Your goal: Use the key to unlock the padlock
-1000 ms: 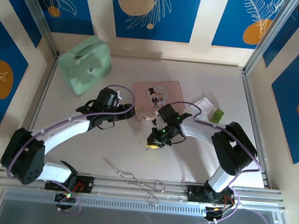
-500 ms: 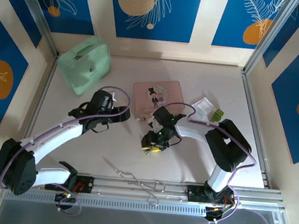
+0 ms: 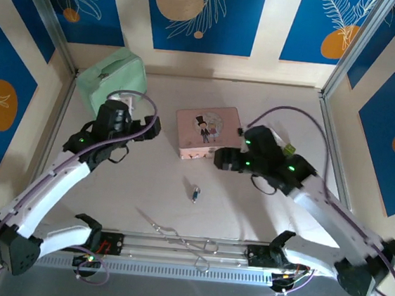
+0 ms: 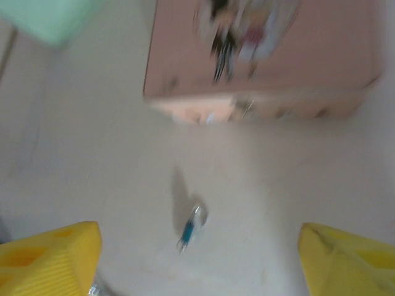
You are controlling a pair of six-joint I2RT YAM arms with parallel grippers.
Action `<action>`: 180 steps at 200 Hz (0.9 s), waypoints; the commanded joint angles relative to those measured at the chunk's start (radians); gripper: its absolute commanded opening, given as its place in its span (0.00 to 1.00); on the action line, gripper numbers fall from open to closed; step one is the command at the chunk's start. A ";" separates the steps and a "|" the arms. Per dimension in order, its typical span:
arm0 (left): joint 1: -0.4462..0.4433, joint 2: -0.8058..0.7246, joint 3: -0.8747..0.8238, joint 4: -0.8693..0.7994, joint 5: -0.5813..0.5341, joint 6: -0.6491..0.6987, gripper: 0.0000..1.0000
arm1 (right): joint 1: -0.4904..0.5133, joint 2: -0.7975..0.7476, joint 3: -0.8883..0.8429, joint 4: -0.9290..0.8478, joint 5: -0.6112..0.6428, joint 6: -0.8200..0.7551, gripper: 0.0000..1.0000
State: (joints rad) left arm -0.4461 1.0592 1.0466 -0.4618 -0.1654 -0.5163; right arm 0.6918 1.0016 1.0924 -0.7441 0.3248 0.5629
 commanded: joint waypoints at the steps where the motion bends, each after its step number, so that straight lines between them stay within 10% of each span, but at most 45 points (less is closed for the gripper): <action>1: 0.014 -0.017 -0.031 0.036 -0.269 0.166 0.99 | -0.023 -0.097 -0.065 0.046 0.258 -0.103 0.99; 40: 0.052 0.057 -0.269 0.467 -0.546 0.427 0.99 | -0.099 -0.300 -0.482 0.579 0.419 -0.348 0.99; 78: 0.168 0.273 -0.392 0.752 -0.576 0.491 0.99 | -0.411 -0.134 -0.567 0.701 0.464 -0.300 0.99; 138: 0.235 0.473 -0.656 1.390 -0.325 0.609 1.00 | -0.635 0.272 -0.625 1.059 0.351 -0.287 0.99; 180: 0.317 0.534 -0.707 1.526 -0.097 0.580 0.99 | -0.684 0.444 -0.705 1.536 -0.091 -0.408 0.99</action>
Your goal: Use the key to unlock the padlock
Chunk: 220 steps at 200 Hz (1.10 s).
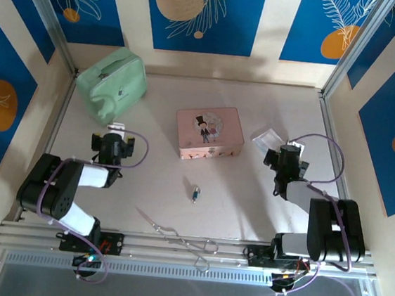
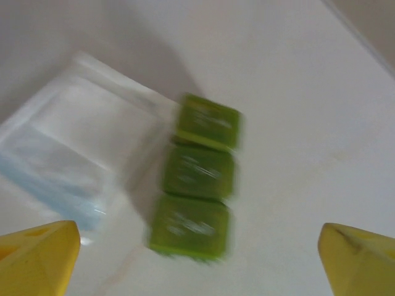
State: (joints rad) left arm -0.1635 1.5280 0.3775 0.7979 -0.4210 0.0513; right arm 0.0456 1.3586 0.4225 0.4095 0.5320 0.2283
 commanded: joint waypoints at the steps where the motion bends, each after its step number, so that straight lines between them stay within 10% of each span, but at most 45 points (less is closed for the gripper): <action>1: 0.035 0.062 -0.039 0.266 0.159 0.012 1.00 | -0.040 0.099 -0.036 0.395 -0.301 -0.072 0.99; 220: 0.055 0.042 -0.017 0.182 0.185 -0.018 1.00 | -0.029 0.165 -0.013 0.415 -0.367 -0.115 0.99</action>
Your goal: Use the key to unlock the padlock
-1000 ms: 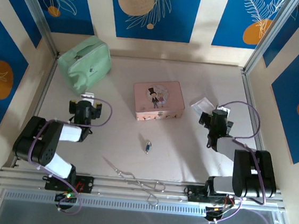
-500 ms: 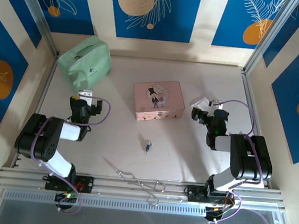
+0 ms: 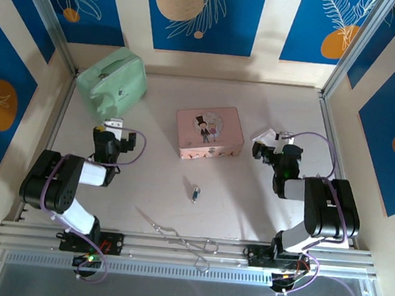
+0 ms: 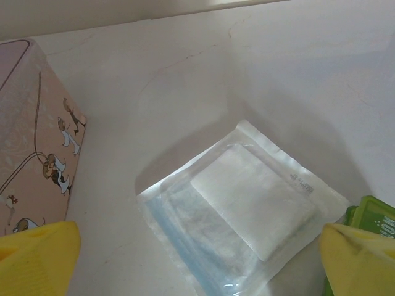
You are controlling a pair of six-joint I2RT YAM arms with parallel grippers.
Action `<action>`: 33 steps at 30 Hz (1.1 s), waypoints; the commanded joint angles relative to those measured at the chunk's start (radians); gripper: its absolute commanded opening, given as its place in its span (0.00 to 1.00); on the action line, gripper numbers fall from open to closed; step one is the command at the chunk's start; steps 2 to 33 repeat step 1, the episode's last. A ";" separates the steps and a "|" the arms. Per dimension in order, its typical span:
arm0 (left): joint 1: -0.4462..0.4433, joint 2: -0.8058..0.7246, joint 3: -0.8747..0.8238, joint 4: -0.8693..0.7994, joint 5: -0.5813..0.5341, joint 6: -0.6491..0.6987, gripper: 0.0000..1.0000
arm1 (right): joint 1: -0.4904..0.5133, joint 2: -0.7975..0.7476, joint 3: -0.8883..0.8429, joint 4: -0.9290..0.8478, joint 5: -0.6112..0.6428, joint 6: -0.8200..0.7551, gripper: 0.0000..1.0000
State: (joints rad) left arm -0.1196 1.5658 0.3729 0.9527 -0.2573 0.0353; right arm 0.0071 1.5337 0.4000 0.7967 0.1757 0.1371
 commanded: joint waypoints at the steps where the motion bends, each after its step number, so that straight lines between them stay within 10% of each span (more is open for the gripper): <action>1: 0.011 0.004 -0.012 0.027 0.021 -0.002 1.00 | 0.009 -0.012 0.009 0.027 -0.011 -0.024 0.99; 33: 0.011 0.004 -0.012 0.027 0.021 -0.002 1.00 | 0.009 -0.012 0.009 0.027 -0.011 -0.024 0.99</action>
